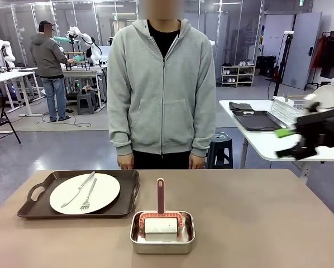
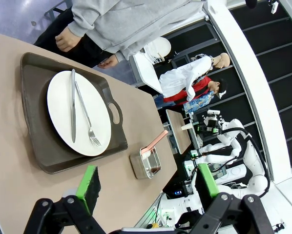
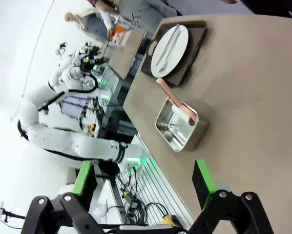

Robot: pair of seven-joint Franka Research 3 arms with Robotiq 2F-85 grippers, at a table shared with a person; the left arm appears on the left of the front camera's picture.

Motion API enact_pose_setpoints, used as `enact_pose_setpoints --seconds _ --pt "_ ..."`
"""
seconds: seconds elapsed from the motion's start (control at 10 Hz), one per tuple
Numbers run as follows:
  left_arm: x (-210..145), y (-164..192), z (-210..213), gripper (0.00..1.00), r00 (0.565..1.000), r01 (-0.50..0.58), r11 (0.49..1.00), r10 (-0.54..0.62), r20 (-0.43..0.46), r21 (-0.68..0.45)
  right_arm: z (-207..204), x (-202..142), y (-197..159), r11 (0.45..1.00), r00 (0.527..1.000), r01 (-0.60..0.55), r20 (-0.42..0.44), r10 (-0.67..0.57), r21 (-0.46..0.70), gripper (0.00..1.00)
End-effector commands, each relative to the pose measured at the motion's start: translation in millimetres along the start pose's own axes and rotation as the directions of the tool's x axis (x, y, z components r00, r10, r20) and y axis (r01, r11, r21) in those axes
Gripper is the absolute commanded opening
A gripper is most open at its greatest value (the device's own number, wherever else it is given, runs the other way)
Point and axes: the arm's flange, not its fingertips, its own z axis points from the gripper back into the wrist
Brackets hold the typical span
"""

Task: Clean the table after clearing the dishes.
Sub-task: When the right (or left) Handle tray is removed, use the right hand (or left hand) to clean the right (or left) side of the table with the Lint Roller.

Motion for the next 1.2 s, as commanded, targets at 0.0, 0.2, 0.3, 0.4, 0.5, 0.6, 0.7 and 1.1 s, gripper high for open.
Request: enact_pose_setpoints --seconds 0.0,0.2,0.3,0.4,0.5,0.6,0.7,1.1 --pt "-2 -2 3 1.00 1.000 0.000 1.000 0.000 -0.001 -0.004 40 -18 -14 1.000 1.000 0.000 0.028 0.000 -0.001 1.00" --pt "-2 -2 3 1.00 1.000 0.000 1.000 0.000 -0.001 -0.004 88 -42 -34 0.997 0.994 0.077 0.086 -0.074 -0.031 1.00" --pt "-2 -2 3 1.00 1.000 0.000 1.000 0.000 -0.001 -0.004 116 -69 -48 0.993 0.979 0.116 0.170 -0.110 -0.025 1.00" --pt "-2 -2 3 1.00 1.000 0.000 1.000 0.000 -0.001 -0.004 128 -85 -54 0.993 0.971 0.120 0.209 -0.116 -0.005 1.00" --pt "-2 -2 3 1.00 1.000 0.000 1.000 0.000 -0.001 -0.004 145 -105 -58 0.993 0.956 0.118 0.272 -0.113 0.000 1.00" --pt "-2 -2 3 1.00 1.000 0.000 1.000 0.000 -0.001 -0.004 154 -117 -59 0.988 0.950 0.148 0.285 -0.130 -0.045 1.00" --pt "-2 -2 3 1.00 1.000 0.000 1.000 0.000 -0.001 -0.004 159 -126 -60 0.983 0.943 0.178 0.293 -0.157 -0.048 1.00" --pt "-2 -2 3 1.00 1.000 0.000 1.000 0.000 -0.001 -0.004 155 -134 -74 0.975 0.937 0.222 0.270 -0.220 0.025 1.00"
